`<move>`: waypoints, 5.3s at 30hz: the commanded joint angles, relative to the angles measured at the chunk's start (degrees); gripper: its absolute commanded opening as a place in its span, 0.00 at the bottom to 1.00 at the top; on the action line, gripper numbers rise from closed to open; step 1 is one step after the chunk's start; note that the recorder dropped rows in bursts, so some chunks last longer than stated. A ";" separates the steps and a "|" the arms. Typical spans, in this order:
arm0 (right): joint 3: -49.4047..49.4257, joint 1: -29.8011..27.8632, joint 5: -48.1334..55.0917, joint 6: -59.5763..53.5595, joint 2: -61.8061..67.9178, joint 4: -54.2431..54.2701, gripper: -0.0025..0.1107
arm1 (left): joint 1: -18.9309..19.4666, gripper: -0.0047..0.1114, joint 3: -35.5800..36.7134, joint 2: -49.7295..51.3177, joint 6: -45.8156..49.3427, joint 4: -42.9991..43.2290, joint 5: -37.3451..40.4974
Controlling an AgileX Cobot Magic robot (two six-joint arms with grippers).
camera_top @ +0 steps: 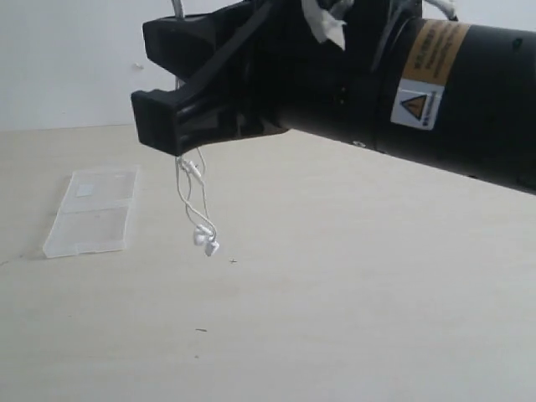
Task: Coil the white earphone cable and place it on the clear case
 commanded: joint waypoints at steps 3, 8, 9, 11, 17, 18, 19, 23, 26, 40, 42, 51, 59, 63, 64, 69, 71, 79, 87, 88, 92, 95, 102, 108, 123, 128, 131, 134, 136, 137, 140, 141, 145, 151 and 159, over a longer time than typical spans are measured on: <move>-1.60 0.17 1.26 -0.97 -1.38 0.39 0.02 | 0.07 0.04 6.60 -1.40 -2.31 0.33 2.39; -4.70 0.17 3.59 -0.97 -1.38 0.22 0.02 | 0.07 0.04 9.73 -1.51 -2.31 -1.67 4.61; -5.44 0.17 4.29 -0.97 -1.38 0.22 0.02 | 0.07 0.04 10.41 -1.51 -2.05 -2.44 4.76; -6.19 0.17 5.02 -0.97 -1.38 0.22 0.02 | 0.07 0.04 11.33 -1.51 -2.06 -2.77 4.86; -7.89 0.17 6.15 -0.97 -1.83 0.06 0.02 | 0.07 0.05 14.18 -1.51 -2.06 -2.65 4.97; -7.89 0.17 6.15 -0.97 -1.83 0.06 0.02 | 0.07 0.07 14.45 -1.51 -2.06 -2.65 5.09; -7.89 0.17 6.29 -0.97 -1.83 0.06 0.02 | 0.07 0.10 14.71 -1.51 -2.06 -2.65 5.09; -7.89 0.17 6.54 -0.97 -1.83 0.06 0.02 | 0.07 0.36 15.66 -1.51 -2.06 -1.92 6.05; -7.89 0.17 6.67 -0.97 -1.83 -0.03 0.02 | 0.07 0.53 15.96 -1.51 -2.06 -0.68 6.34; -7.89 0.17 7.20 -3.77 -1.83 -0.03 0.02 | 0.07 0.53 15.96 -2.04 0.72 -4.38 6.34; -7.89 0.17 7.57 -4.06 -1.83 -0.03 0.02 | 0.07 0.53 15.96 -2.04 0.97 -5.31 6.34; -8.90 0.17 5.82 -4.80 -1.90 0.26 0.02 | 0.07 0.53 15.96 -2.04 1.08 -6.06 6.34; -9.64 0.17 3.93 -2.02 -1.96 0.15 0.02 | 0.07 0.54 15.96 -2.07 5.06 -13.66 6.34; -9.76 0.17 2.90 -1.91 -2.54 0.17 0.02 | 0.07 0.54 16.57 -2.07 5.87 -15.89 6.34; -9.90 0.17 3.26 -1.91 -2.81 0.17 0.02 | 0.07 0.54 16.92 -2.17 6.38 -16.60 6.34; -10.04 0.17 3.28 -2.09 -3.92 0.17 0.02 | 0.07 0.56 22.10 -4.58 7.57 -16.69 4.80; -10.04 0.17 3.77 -1.98 -3.92 0.00 0.02 | 0.07 0.58 24.54 -6.03 8.71 -17.64 2.55; -10.04 3.28 10.58 -1.67 -4.05 -1.39 0.02 | 0.07 0.59 40.02 -13.80 18.24 -24.91 -7.98; -10.04 5.23 12.98 -2.53 -4.05 -1.80 0.02 | 0.07 0.59 51.56 -14.42 27.60 -30.63 -21.11; -10.04 5.23 12.98 -3.08 -4.05 -1.80 0.02 | 0.07 0.59 51.56 -14.42 27.87 -29.72 -21.10; -10.04 5.23 13.36 -3.50 -4.05 -1.80 0.02 | 0.07 0.59 51.56 -14.42 26.50 -29.74 -22.07; -10.04 5.23 12.76 -3.50 -3.94 -1.80 0.02 | 0.07 0.67 51.93 -14.31 25.60 -31.17 -21.26; -10.04 5.23 9.16 -3.50 -3.46 -1.26 0.02 | 0.07 0.81 52.16 -13.96 28.01 -34.77 -19.76; -10.31 5.23 9.15 -3.50 -2.41 -1.26 0.02 | 0.07 0.81 52.16 -13.96 33.92 -40.76 -18.55; -12.37 5.23 7.73 -3.38 -2.41 -1.14 0.02 | 0.07 0.81 52.16 -7.66 44.68 -51.99 -15.95; -12.37 5.23 7.70 -3.27 -2.41 -1.14 0.02 | 0.07 0.81 52.16 -5.96 45.18 -51.99 -16.88; -12.37 5.23 7.70 -3.27 -2.41 -1.14 0.02 | 0.07 0.81 52.16 -4.94 45.84 -53.17 -15.36; -12.37 5.23 7.59 -3.27 -2.41 -1.14 0.02 | 0.07 0.81 52.16 -4.69 46.06 -53.93 -14.89; -12.37 5.23 7.56 -3.27 -2.41 -1.03 0.02 | 0.07 0.81 52.16 -4.69 46.90 -55.37 -14.71; -12.37 5.23 7.56 -3.27 -2.41 -1.03 0.02 | 0.07 0.81 52.16 -4.69 47.69 -56.20 -14.30; -12.37 5.23 6.29 -2.93 -2.41 -1.03 0.02 | -0.12 0.81 52.16 -4.35 50.17 -59.14 -14.08; -12.37 5.23 5.97 -2.92 -2.41 -1.03 0.02 | -0.12 0.81 52.16 -4.07 50.25 -59.14 -14.08; -12.37 5.23 5.08 -1.63 -2.41 -1.03 0.02 | -0.12 0.81 52.16 -1.94 50.25 -59.40 -13.25; -12.37 5.23 4.48 -1.46 -2.41 -1.03 0.02 | -0.12 0.81 52.16 -0.01 53.45 -63.96 -11.69; -12.37 5.23 4.12 -1.46 -2.41 -1.03 0.02 | -0.12 0.77 52.16 1.57 53.85 -64.49 -10.06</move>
